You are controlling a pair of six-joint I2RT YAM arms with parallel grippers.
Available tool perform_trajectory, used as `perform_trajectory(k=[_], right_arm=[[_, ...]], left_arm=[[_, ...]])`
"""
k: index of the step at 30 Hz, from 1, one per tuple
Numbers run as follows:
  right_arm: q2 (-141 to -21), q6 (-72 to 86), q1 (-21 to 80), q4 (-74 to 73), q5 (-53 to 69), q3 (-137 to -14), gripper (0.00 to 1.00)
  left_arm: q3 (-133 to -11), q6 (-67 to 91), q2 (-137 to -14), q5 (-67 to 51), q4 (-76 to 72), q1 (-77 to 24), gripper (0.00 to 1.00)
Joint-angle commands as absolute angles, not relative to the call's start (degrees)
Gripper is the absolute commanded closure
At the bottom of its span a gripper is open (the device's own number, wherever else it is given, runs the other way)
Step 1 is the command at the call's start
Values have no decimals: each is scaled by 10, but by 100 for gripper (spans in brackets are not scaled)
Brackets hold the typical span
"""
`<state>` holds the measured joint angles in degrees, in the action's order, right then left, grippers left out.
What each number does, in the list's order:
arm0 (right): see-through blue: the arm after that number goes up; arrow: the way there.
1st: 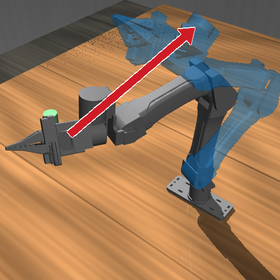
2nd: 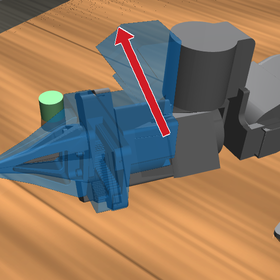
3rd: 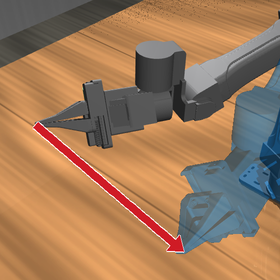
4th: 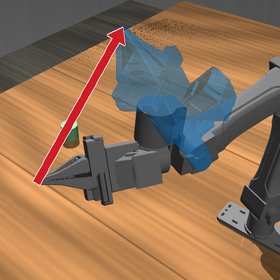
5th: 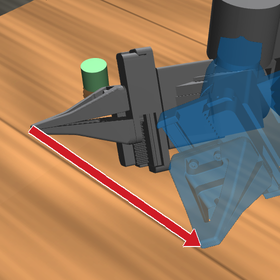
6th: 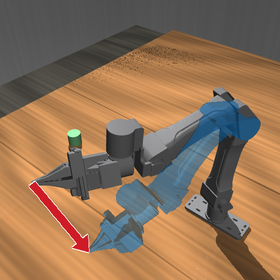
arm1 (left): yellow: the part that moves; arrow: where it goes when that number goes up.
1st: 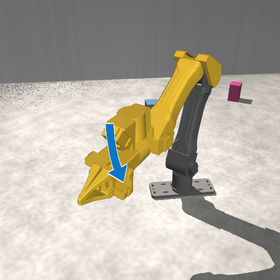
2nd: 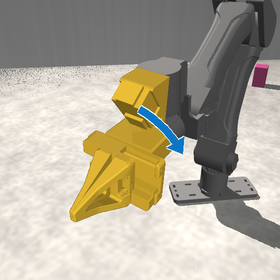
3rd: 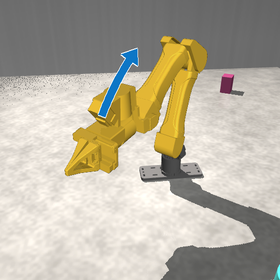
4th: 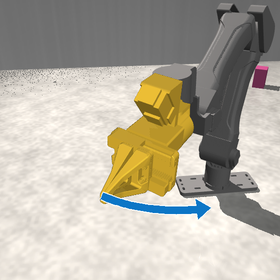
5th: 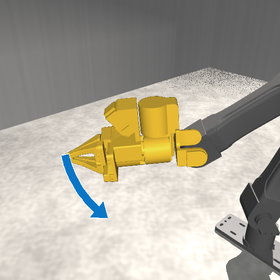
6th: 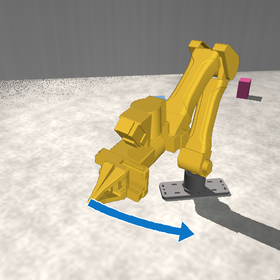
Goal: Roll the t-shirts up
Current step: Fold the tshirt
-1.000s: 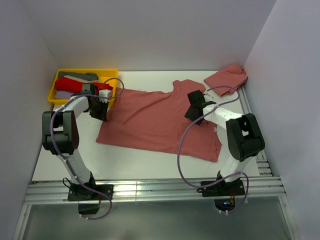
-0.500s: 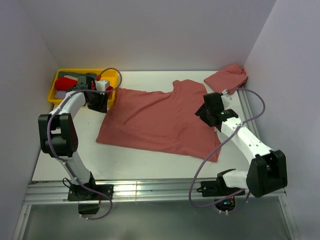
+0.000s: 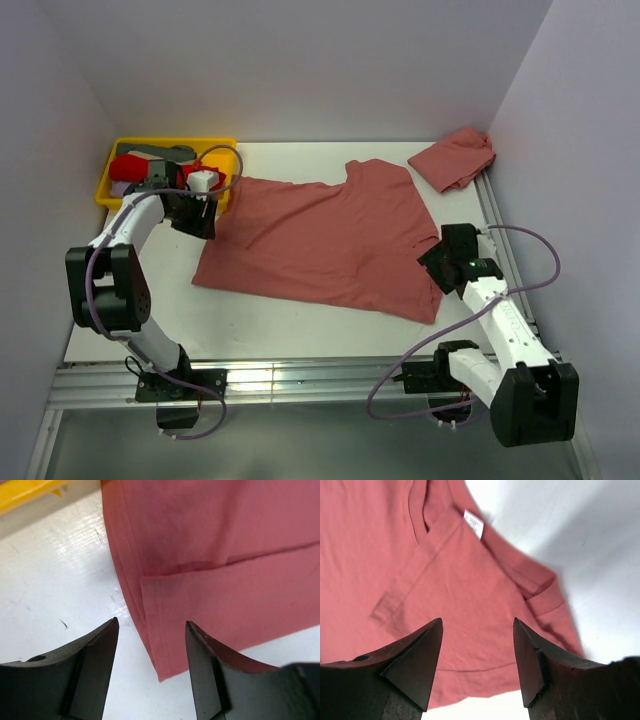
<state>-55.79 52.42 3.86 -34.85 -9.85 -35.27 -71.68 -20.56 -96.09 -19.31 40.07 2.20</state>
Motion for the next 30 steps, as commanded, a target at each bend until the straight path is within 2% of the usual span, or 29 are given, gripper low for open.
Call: perform_trajectory(k=[1, 6, 16, 20, 21, 22, 30], right_arm=[[-558, 512, 9, -349, -67, -356, 34], [-583, 510, 4, -400, -44, -354, 39], [-472, 540, 5, -533, -66, -330, 35], [-472, 539, 5, -541, -48, -299, 35], [-481, 539, 4, -540, -52, -294, 36], [-484, 537, 5, -538, -41, -290, 35], [-532, 558, 6, -484, -47, -251, 35]], left_arm=[[-704, -238, -917, -218, 429, 27, 39], [-642, -286, -868, -214, 449, 51, 34], [-593, -348, -848, -238, 503, 99, 32], [-589, -354, -858, -245, 504, 105, 31], [-589, -355, -865, -253, 507, 105, 29], [-591, -354, -867, -256, 510, 107, 24], [-599, -349, -894, -272, 505, 109, 23]])
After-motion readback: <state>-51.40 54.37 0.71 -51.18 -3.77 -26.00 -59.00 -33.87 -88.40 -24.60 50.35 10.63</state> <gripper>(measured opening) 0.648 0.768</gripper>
